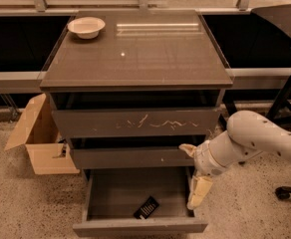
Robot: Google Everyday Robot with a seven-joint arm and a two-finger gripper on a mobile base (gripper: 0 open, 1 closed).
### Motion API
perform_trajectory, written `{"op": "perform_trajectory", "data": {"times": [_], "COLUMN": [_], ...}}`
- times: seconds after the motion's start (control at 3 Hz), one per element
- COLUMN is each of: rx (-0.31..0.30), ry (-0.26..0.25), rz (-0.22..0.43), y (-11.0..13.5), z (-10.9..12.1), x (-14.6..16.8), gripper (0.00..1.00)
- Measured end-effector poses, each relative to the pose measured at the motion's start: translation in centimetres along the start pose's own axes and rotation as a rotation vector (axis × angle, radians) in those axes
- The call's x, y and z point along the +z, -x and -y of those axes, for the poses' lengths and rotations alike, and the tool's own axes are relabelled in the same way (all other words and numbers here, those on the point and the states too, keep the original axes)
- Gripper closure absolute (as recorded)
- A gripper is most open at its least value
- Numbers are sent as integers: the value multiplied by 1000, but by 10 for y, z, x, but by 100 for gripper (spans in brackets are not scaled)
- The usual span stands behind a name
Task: Pick rxbar chocolate from bottom drawer and place on counter
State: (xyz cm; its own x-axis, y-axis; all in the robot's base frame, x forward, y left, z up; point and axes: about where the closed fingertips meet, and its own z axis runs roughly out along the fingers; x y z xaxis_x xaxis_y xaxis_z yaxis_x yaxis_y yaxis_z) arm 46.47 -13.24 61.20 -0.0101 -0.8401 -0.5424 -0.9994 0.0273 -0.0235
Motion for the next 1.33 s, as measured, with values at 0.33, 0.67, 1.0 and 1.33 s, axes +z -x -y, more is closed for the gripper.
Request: {"op": "perform_trajectory", "data": {"times": [0.33, 0.67, 1.0, 1.33], "rx": [0, -4, -1, -8], "ry": [0, -15, -19, 8], "rz": [0, -17, -56, -68], "y": [0, -1, -12, -25], "z": [0, 9, 35, 48], "x": [0, 13, 58, 91], "gripper": [0, 0, 0, 0]}}
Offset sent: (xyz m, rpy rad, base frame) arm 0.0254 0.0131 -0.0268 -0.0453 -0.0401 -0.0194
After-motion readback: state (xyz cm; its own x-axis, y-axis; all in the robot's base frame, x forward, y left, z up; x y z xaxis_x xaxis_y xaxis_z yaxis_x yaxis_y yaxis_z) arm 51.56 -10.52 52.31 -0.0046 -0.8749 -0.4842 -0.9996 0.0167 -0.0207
